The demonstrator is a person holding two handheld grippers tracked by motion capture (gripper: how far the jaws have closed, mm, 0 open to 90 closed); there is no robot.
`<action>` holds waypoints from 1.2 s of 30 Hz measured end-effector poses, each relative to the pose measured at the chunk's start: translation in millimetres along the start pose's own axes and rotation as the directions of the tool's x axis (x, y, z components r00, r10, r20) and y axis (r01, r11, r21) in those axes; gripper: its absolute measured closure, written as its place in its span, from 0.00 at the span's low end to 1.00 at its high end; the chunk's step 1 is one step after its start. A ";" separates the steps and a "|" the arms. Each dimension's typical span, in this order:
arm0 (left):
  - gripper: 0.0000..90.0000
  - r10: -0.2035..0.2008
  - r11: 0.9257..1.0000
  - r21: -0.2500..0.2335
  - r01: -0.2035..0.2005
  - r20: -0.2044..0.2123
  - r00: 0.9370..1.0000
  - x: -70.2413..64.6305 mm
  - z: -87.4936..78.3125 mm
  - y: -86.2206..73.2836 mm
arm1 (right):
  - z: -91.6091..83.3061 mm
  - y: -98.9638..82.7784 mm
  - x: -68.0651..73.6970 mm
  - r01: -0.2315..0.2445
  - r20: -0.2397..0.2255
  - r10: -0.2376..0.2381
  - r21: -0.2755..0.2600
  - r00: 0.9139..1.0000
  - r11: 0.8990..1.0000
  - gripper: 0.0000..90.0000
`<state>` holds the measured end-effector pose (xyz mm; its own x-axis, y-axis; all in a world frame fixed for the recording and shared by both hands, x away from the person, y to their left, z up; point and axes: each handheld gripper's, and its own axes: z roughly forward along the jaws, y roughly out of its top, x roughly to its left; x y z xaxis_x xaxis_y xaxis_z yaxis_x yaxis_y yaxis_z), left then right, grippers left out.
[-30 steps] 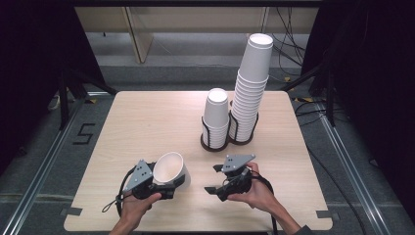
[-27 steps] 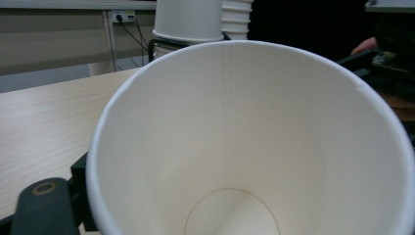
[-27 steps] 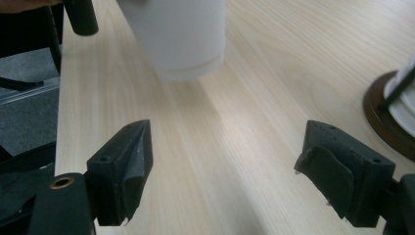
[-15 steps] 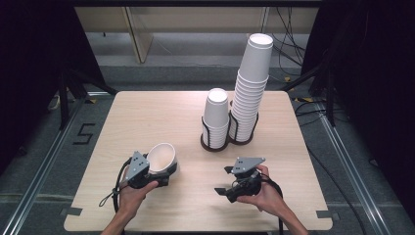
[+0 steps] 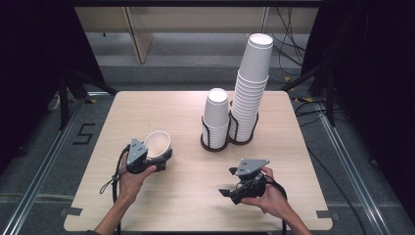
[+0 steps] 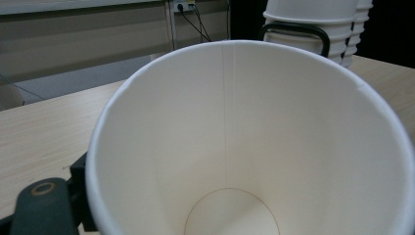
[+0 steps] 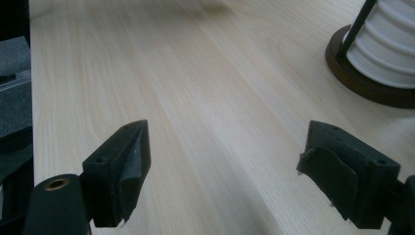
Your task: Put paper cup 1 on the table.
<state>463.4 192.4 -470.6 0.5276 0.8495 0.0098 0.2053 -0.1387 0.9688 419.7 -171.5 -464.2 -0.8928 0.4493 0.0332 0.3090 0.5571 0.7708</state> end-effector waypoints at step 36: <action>0.13 -0.039 0.996 0.075 0.052 -0.160 0.986 60.9 73.6 -4.9 | 5.2 -1.6 3.1 -0.002 -0.025 0.003 0.028 1.000 1.000 0.21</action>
<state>555.2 207.3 -493.0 0.3806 0.9247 0.0110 0.2938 -0.1322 0.9467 418.2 -167.4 -468.6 -0.8999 0.4331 0.0512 0.3198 0.5755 0.7526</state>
